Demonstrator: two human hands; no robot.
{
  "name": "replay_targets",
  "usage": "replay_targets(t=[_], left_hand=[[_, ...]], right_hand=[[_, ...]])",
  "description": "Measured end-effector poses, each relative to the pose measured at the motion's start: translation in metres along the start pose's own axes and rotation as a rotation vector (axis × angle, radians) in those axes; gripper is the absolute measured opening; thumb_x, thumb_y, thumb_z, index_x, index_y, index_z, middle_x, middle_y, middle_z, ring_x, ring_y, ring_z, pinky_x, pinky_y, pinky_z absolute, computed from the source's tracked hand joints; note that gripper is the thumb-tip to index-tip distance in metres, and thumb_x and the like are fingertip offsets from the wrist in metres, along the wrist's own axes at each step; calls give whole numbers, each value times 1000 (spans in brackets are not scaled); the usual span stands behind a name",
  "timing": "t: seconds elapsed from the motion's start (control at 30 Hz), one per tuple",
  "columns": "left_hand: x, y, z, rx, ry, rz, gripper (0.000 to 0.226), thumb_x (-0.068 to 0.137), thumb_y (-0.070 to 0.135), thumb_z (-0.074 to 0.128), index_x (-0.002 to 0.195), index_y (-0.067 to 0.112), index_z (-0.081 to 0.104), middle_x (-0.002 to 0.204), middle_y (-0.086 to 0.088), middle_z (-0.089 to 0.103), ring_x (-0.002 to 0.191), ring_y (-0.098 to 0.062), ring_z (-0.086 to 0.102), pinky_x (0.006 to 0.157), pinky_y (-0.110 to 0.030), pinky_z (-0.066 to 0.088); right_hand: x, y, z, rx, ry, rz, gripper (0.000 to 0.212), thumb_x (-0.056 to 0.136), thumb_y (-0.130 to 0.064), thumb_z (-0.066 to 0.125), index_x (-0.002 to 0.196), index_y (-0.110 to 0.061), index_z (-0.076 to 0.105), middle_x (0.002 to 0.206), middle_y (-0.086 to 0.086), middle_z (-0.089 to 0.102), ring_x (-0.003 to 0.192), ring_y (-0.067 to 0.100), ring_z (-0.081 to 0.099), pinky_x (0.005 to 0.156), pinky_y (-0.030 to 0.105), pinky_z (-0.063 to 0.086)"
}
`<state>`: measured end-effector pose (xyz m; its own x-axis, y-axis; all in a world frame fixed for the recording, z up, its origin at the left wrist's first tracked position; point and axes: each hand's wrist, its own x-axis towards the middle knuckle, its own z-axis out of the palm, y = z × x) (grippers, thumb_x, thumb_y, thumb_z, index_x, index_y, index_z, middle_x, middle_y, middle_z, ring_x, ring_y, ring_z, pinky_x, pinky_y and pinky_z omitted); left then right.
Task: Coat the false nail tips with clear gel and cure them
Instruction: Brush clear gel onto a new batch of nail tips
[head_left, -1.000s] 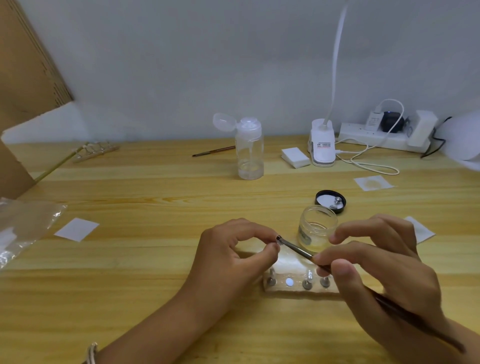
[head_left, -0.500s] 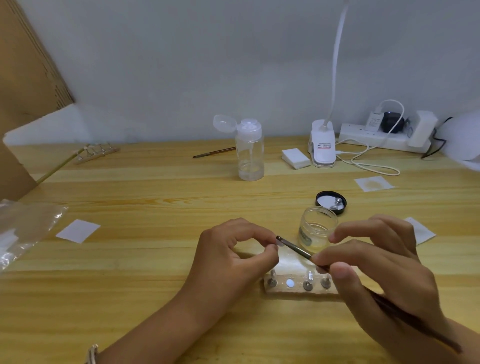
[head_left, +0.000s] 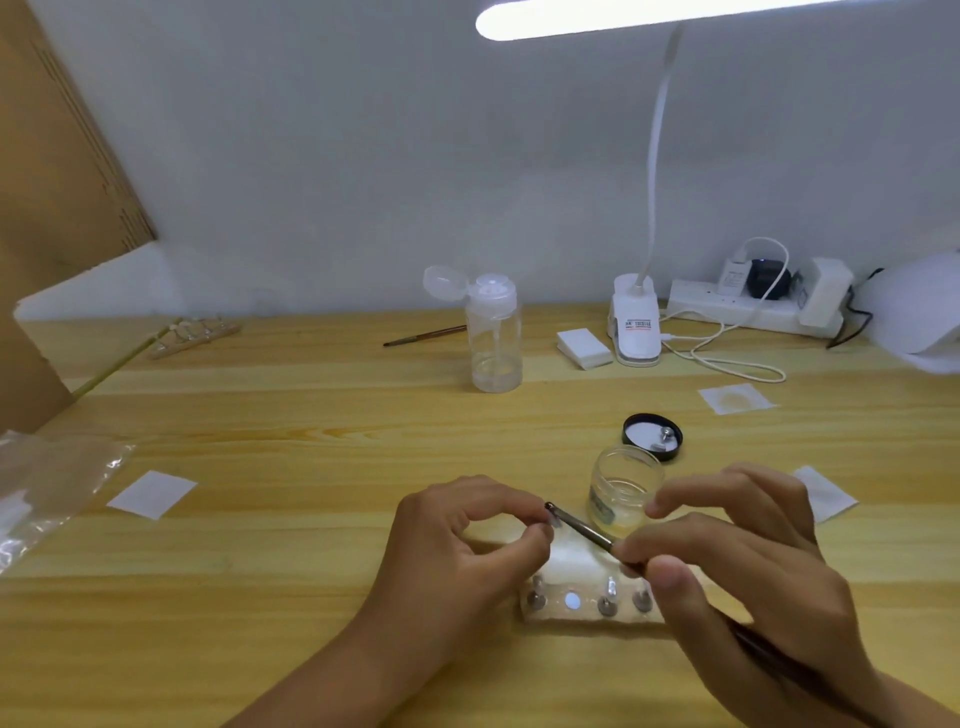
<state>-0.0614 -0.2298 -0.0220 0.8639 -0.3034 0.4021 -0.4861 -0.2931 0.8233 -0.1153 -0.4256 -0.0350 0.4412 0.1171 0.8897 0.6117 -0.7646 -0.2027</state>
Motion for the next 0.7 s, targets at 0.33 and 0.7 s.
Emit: replay_targets(t=[0.33, 0.7], left_hand=[[-1, -2, -2, -9, 5, -31, 17, 76, 10, 75, 74, 27, 78, 78, 17, 74, 79, 2, 70, 72, -8, 45], [-2, -1, -2, -47, -4, -115, 13, 80, 12, 78, 80, 25, 81, 81, 18, 76, 84, 3, 70, 75, -9, 49]], right_hand=[[-3, 1, -5, 34, 16, 30, 56, 106, -32, 36, 70, -10, 73, 69, -7, 66, 92, 3, 58, 87, 39, 35], [-2, -2, -5, 117, 22, 93, 61, 107, -34, 31, 68, -9, 71, 70, -6, 65, 96, -2, 56, 88, 37, 35]])
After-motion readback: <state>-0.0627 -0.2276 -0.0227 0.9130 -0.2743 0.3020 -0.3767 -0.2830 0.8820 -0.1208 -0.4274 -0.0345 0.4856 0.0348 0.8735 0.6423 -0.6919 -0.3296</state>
